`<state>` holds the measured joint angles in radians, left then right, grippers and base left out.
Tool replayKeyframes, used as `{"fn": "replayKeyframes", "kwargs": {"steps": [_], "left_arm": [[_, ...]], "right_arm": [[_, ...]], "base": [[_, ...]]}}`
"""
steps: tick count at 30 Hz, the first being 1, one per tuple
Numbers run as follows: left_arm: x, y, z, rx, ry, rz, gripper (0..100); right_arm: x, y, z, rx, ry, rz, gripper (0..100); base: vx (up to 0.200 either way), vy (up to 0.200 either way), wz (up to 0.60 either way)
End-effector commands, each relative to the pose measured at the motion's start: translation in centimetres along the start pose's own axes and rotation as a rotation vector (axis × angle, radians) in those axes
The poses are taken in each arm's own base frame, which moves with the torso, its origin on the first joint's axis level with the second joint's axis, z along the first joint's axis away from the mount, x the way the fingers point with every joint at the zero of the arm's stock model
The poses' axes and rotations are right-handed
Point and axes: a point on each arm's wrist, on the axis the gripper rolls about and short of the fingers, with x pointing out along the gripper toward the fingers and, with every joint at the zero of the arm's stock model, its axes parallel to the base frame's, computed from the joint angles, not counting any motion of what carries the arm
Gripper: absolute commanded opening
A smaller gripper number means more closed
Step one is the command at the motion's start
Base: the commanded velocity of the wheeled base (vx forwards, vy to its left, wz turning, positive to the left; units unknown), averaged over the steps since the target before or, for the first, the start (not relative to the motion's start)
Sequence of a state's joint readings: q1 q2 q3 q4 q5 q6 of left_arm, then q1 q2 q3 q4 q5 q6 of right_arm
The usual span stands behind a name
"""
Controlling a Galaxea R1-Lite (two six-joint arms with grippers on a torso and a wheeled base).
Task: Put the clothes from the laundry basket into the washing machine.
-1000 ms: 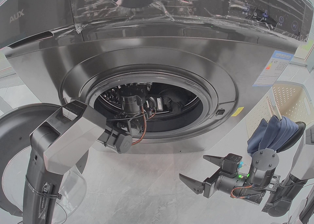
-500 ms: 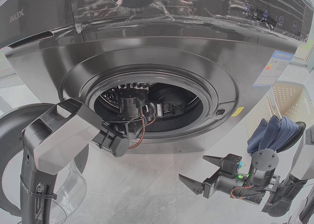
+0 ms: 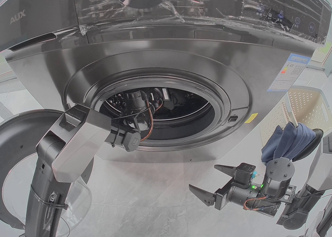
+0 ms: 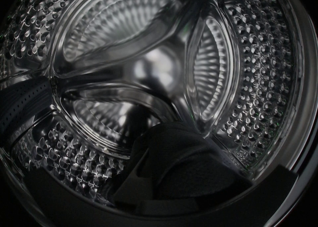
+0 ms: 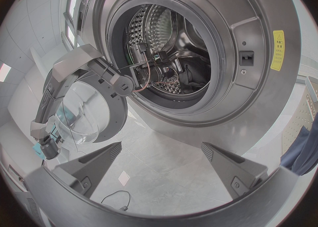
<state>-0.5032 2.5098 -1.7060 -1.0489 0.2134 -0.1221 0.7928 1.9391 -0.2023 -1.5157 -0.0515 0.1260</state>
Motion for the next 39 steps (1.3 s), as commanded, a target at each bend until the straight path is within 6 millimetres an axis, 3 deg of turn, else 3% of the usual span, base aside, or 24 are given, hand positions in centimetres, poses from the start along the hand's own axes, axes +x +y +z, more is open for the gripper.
{"fn": "replayKeyframes", "kwargs": {"steps": [1, 5, 6, 14, 15, 25, 39], "left_arm": [[-0.3, 0.7, -1.1, 0.012, 0.037, 0.026, 0], [-1.6, -0.5, -1.0, 0.013, 0.074, -0.011, 0], [-1.8, -0.7, -0.9, 0.012, 0.078, -0.016, 100], [-4.4, -1.1, 1.2, 0.031, 0.181, -0.036, 100], [-6.1, -0.9, 1.8, 0.043, 0.251, -0.051, 100], [-10.9, -1.9, 2.7, 0.072, 0.391, -0.122, 100], [-12.9, -1.2, 1.9, 0.104, 0.471, -0.181, 100]], "right_arm": [[0.0, 0.0, 0.0, 0.000, 0.000, 0.000, 100], [0.0, 0.0, 0.0, 0.000, 0.001, -0.001, 100], [0.0, 0.0, 0.0, 0.000, 0.001, -0.002, 100], [0.0, 0.0, -0.1, 0.000, 0.003, -0.001, 100], [0.0, 0.0, 0.0, 0.000, 0.001, -0.001, 100], [0.0, 0.0, 0.0, 0.000, -0.002, 0.000, 100], [0.0, 0.0, 0.0, -0.002, -0.002, 0.000, 100]], "base": [[0.000, 0.000, 0.00], [0.000, 0.000, 0.00], [0.000, 0.000, 0.00], [0.000, 0.000, 0.00], [0.000, 0.000, 0.00], [0.000, 0.000, 0.00], [0.000, 0.000, 0.00]]}}
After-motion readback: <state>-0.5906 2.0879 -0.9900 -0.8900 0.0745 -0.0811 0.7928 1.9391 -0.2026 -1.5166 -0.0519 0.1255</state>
